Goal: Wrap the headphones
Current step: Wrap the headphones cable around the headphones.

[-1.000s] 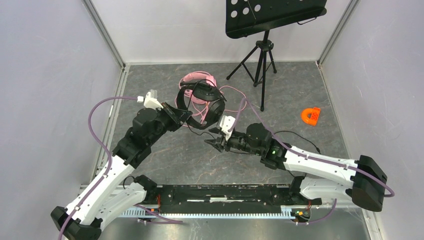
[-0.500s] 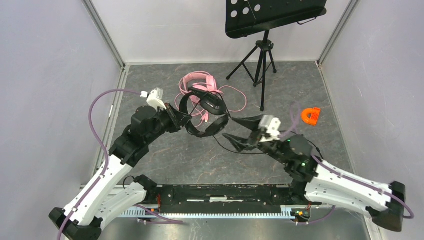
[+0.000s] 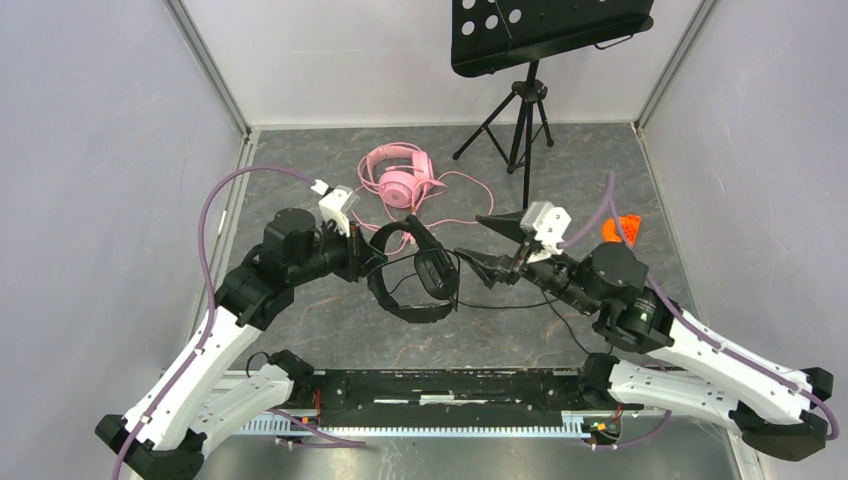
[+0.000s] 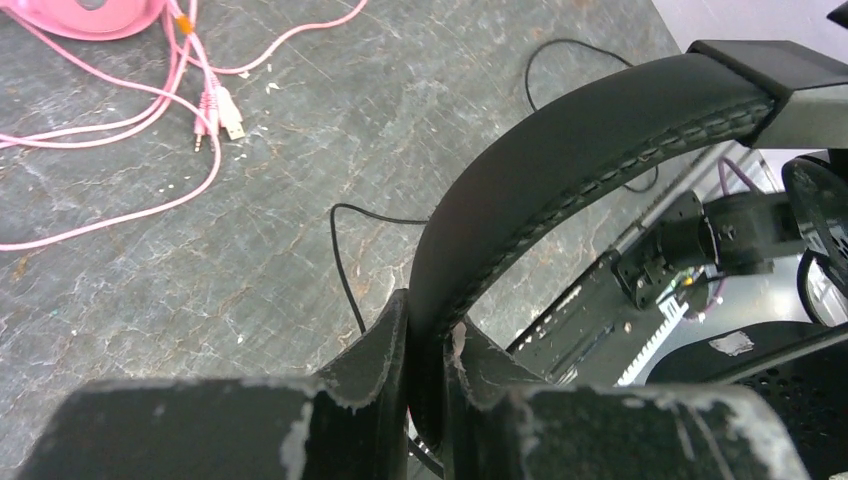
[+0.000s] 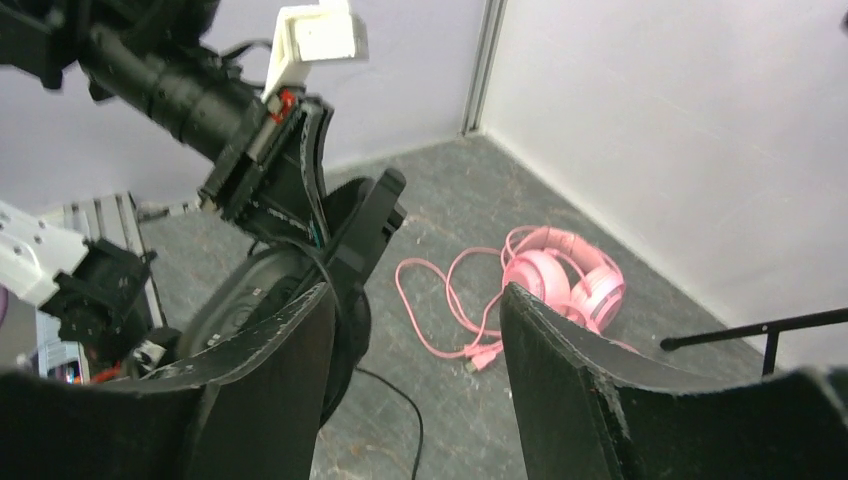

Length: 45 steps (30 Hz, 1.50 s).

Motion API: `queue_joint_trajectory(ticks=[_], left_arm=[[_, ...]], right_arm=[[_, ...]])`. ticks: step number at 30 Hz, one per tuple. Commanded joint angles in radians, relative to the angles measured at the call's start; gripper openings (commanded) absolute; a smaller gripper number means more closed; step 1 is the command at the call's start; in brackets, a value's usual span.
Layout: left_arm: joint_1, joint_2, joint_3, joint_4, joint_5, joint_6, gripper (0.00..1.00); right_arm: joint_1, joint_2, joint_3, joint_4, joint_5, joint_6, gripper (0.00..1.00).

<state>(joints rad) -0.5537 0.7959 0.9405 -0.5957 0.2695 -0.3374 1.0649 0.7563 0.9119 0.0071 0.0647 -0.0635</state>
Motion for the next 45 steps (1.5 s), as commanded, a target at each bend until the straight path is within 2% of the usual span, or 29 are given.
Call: queue_joint_trajectory(ticks=[1,10,14,20,27,29,33,35,45], left_arm=[[0.001,-0.008,0.037,0.037,0.112,0.086,0.02],[0.001,0.000,0.044,0.028,0.162,0.110,0.02],[0.001,0.000,0.041,0.021,0.167,0.120,0.02],[0.001,0.000,0.037,0.018,0.211,0.155,0.02],[0.001,0.015,0.044,0.001,0.173,0.150,0.02],[0.001,0.019,0.036,0.001,0.177,0.154,0.02],[0.001,0.020,0.029,0.001,0.175,0.166,0.02],[0.001,0.024,0.031,0.003,0.179,0.167,0.02],[0.001,0.032,0.038,0.005,0.232,0.176,0.02]], right_arm=[[0.000,0.045,0.052,-0.113,-0.041,-0.020,0.66],[0.000,0.084,0.051,-0.130,-0.009,-0.014,0.56],[-0.001,0.083,0.065,-0.140,-0.014,0.002,0.55],[-0.001,0.092,0.078,-0.144,0.003,-0.012,0.44],[-0.001,0.034,0.106,-0.191,-0.022,-0.001,0.52],[-0.002,0.005,0.108,-0.213,-0.060,-0.026,0.50],[-0.001,-0.009,0.104,-0.238,-0.247,-0.060,0.42],[-0.002,0.003,0.113,-0.252,-0.306,-0.068,0.41],[-0.001,0.035,0.113,-0.249,-0.362,-0.091,0.38]])
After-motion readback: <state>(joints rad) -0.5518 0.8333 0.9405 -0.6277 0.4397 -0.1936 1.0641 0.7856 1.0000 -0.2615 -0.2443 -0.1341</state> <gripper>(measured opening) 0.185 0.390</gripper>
